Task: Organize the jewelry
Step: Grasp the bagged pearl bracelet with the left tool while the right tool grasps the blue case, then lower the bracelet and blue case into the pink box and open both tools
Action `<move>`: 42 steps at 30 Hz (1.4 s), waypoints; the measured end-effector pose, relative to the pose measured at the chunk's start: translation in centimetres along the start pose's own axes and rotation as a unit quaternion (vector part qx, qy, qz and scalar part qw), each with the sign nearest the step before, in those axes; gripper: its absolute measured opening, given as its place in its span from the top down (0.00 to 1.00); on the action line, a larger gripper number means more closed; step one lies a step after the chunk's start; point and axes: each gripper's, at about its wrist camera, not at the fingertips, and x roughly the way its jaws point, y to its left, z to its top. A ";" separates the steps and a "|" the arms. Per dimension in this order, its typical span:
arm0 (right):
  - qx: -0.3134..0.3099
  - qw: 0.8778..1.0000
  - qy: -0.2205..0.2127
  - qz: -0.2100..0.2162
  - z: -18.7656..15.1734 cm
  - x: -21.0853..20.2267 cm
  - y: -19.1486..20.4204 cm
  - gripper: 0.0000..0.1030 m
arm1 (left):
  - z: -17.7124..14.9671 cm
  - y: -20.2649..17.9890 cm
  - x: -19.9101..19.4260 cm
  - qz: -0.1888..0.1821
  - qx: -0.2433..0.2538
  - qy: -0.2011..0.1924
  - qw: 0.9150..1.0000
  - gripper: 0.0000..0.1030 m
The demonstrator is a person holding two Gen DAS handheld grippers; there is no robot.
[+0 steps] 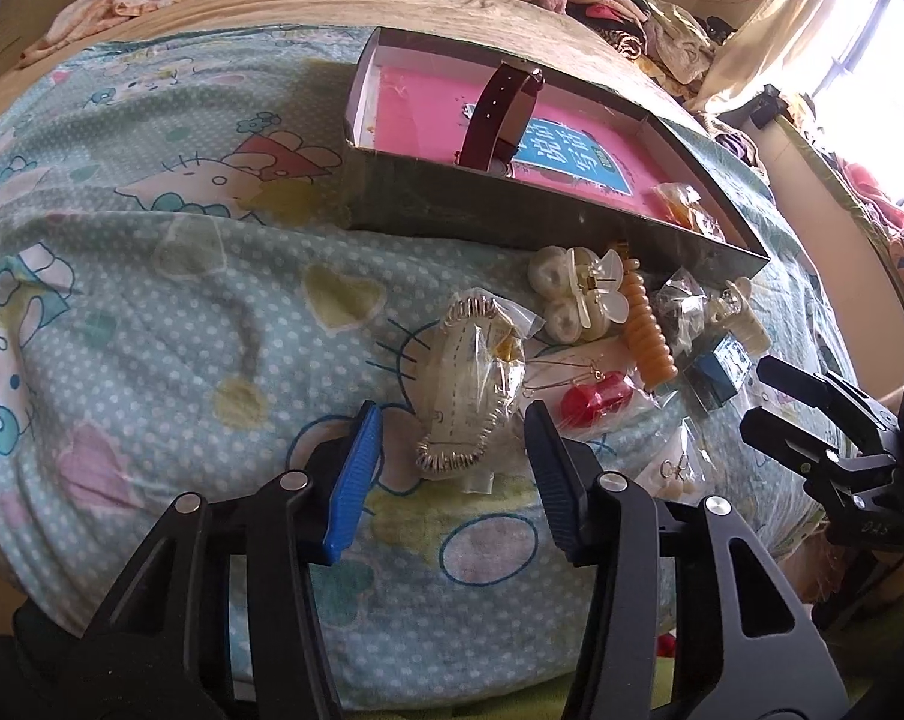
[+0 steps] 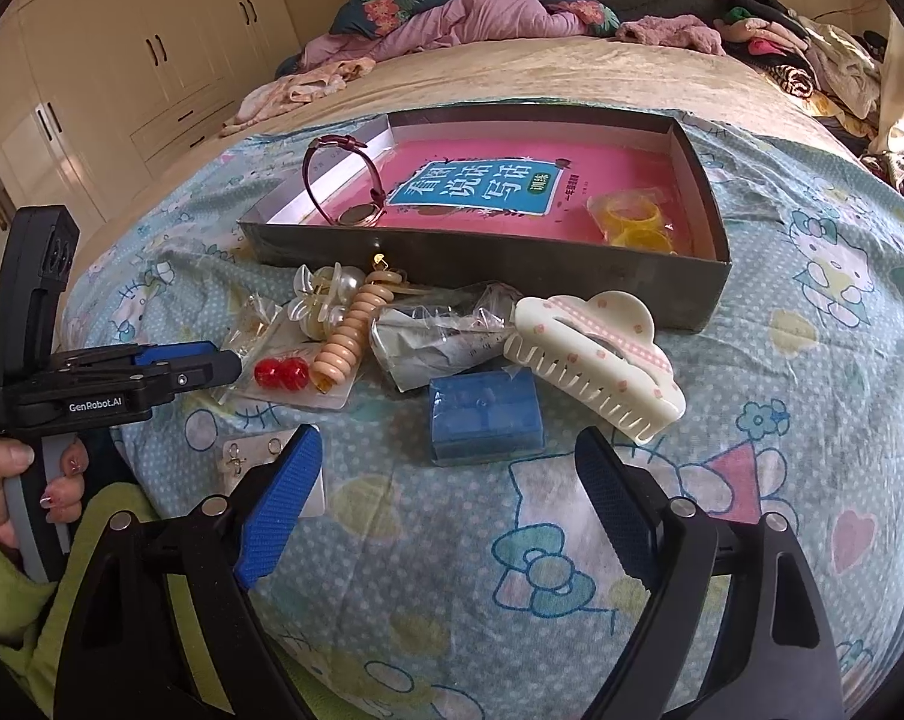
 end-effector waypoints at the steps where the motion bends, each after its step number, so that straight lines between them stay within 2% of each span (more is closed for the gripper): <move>1: -0.001 1.000 0.002 -0.002 0.1 0.3 0.0 0.24 | 0.0 0.1 0.1 -0.002 -0.002 0.001 1.000 0.60; 7: -0.004 1.000 0.017 -0.007 0.1 2.5 -0.6 0.43 | 0.2 0.7 0.4 -0.014 -0.015 0.005 1.000 0.60; 11: -0.020 1.000 0.003 -0.017 -0.1 3.2 -0.4 0.51 | 0.4 1.1 0.6 -0.019 -0.020 0.008 1.000 0.60; 13: -0.025 1.000 -0.001 -0.018 -0.1 3.3 -0.4 0.58 | 0.6 1.3 0.8 -0.023 -0.023 0.009 0.999 0.59; 18: -0.022 1.000 -0.004 -0.003 0.0 2.9 -0.5 0.58 | 0.8 1.2 1.2 -0.023 -0.023 0.010 0.999 0.59; 19: -0.020 1.000 -0.004 0.000 0.0 2.7 -0.5 0.58 | 0.9 1.0 1.2 -0.020 -0.019 0.008 1.000 0.63; 20: -0.017 1.000 -0.005 0.004 0.0 2.5 -0.6 0.58 | 0.9 0.8 1.1 -0.023 -0.016 0.005 1.000 0.75; 23: -0.011 1.000 -0.006 0.012 -0.1 1.9 -0.5 0.58 | 0.8 0.6 0.7 -0.020 -0.011 -0.002 1.000 0.78; 26: -0.013 1.000 -0.013 0.015 -0.1 1.0 -0.3 0.58 | 0.7 0.4 -0.1 -0.030 -0.014 -0.012 0.999 0.79; 34: -0.017 0.998 -0.047 0.023 0.8 -1.8 0.1 0.58 | 1.5 -0.9 -3.9 -0.004 0.010 -0.068 0.998 0.79; 42: -0.022 0.996 -0.080 0.020 2.1 -3.7 -0.3 0.58 | 2.7 -1.5 -5.7 0.010 0.017 -0.098 0.995 0.79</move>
